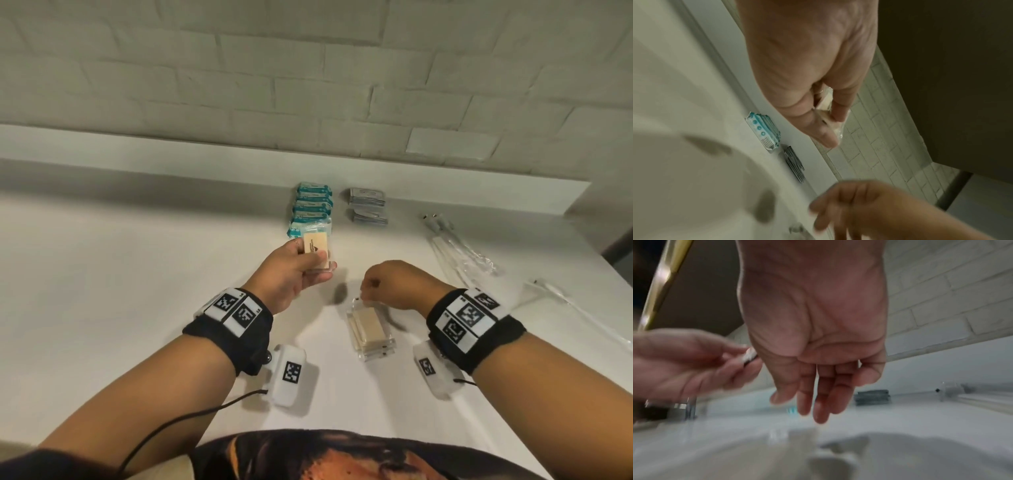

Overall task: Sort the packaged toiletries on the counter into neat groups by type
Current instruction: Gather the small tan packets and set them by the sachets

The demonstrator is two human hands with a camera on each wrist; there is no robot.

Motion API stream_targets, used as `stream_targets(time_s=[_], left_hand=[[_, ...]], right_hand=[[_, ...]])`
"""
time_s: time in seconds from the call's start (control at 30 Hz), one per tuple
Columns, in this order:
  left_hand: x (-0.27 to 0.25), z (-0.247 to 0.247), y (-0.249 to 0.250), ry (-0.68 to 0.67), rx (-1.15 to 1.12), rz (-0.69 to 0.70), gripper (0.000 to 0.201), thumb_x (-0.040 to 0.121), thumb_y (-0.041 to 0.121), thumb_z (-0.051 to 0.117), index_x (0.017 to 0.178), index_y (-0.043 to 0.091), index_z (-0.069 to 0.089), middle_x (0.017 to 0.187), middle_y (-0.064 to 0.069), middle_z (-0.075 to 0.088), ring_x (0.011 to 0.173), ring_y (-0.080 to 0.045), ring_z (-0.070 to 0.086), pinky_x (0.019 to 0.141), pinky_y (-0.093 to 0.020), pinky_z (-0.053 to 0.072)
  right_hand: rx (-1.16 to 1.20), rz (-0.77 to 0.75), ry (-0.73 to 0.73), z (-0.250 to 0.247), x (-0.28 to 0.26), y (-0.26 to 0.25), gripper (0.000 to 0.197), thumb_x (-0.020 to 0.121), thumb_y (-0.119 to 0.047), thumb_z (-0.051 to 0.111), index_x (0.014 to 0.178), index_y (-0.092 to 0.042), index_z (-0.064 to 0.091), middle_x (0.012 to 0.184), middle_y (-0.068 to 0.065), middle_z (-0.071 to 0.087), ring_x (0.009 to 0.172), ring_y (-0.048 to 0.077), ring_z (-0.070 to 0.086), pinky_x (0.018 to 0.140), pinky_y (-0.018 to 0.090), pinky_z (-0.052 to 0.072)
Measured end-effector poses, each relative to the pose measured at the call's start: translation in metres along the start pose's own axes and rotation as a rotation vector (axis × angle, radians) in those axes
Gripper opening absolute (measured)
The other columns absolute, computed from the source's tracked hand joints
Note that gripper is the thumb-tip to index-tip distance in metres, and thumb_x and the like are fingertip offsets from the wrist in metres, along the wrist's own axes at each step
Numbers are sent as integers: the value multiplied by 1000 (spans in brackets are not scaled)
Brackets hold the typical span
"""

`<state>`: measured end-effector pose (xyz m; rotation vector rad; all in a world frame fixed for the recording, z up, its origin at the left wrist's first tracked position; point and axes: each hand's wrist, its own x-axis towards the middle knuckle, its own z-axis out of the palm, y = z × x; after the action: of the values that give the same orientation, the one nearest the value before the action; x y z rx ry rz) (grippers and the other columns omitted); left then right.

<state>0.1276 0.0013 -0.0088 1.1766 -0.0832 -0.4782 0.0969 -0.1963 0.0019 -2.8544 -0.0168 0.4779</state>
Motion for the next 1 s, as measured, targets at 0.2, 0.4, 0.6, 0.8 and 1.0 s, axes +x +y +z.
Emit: stream_targets(time_s=[0.2,0.4,0.6,0.8,1.0], left_hand=[[-1,6,0,-55,135,35,23,89,0,60,110,9,60,95,-4,68,80,-14,67,68,-22,57],[2,15,8,17,181,-25,20,97,26,53,103,9,62,95,-8,68,80,-19,69,71,-27,58],[4,14,13,79,5,28,27,91,2,60,116,8,52,90,-9,67,68,-17,67,67,-26,57],[1,18,10,60,210,114,17,85,-4,64,94,11,62,82,-5,69,70,-14,65,68,-23,55],[0,23,3,8,305,97,19,83,-3,68,88,15,64,83,-5,70,70,-12,66,74,-27,54]], right_hand=[[821,-124,270,-32,-3,-24,9,84,-23,71,90,-20,66,71,-4,61,56,7,55,55,20,44],[546,-212,641,-34,-1,-29,11,80,-15,74,72,-14,66,67,-9,57,61,10,52,61,26,44],[56,-574,664,-24,-7,-17,13,82,-9,69,87,-19,76,86,-3,65,76,21,64,66,30,52],[659,-172,448,-39,-3,-21,26,82,-24,73,108,-24,67,91,-3,63,68,9,54,66,24,47],[604,-89,337,-43,-5,-21,9,78,-16,77,74,-18,69,70,-3,64,64,14,53,61,30,45]])
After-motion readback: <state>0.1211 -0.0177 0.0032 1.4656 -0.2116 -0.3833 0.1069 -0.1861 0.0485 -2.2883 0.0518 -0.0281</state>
